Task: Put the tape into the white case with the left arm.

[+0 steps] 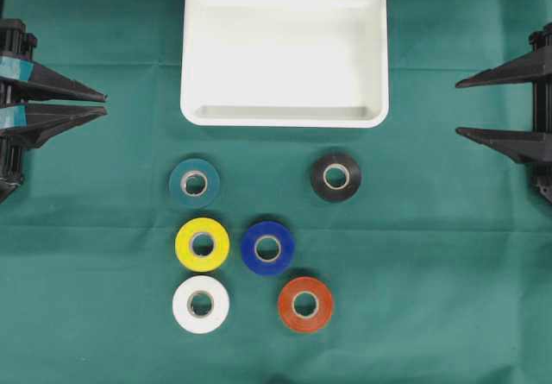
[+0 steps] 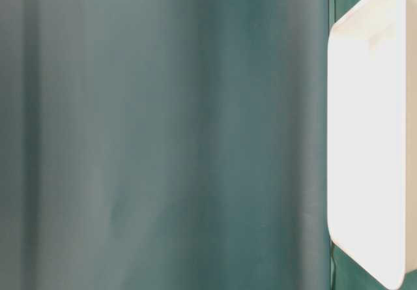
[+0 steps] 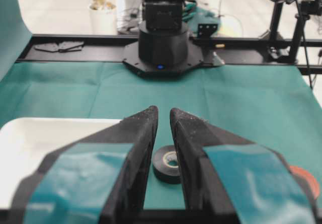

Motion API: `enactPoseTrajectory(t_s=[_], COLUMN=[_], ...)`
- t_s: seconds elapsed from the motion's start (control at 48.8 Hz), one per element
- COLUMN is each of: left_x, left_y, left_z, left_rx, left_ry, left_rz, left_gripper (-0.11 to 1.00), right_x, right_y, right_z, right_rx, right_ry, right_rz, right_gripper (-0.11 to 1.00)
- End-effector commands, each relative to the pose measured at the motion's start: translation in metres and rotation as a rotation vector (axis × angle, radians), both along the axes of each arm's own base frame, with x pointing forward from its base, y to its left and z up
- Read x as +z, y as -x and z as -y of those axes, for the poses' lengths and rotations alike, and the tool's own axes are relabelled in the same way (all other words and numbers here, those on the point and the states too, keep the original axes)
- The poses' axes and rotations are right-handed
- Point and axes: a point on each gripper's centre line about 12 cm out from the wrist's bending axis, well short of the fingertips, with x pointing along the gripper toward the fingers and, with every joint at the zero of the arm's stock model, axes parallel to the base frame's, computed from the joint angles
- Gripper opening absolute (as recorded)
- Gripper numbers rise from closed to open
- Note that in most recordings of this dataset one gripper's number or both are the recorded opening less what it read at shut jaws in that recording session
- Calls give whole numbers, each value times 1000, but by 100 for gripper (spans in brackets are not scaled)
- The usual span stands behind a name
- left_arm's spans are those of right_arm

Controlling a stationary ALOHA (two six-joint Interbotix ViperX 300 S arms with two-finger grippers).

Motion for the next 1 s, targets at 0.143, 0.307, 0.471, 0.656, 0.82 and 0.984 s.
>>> enactPoseTrajectory(t_s=[0.143,0.307,0.471,0.656,0.82,0.984], left_x=[4,4,2,2,2,3], left_y=[-3,-3,-3,-3,-2,-1], left_z=[2,3,4,7,7,7], left_rx=[-7,-14,-18,-31,-34,-34], left_ry=[26,26,26,13,10,12], left_rz=[6,6,3,9,9,15], left_gripper=[3,1,2,7,48,92], right_x=[-3,-5,-6,-6,-7,-9], right_y=[-1,0,0,0,1,3], right_z=[2,2,2,2,2,2], right_rx=[-9,-9,-9,-9,-8,-8], right_ry=[-8,-8,-8,-8,-6,-6], right_rz=[-6,-9,-12,-12,-14,-14], right_gripper=[2,-9,-9,-9,-9,-9])
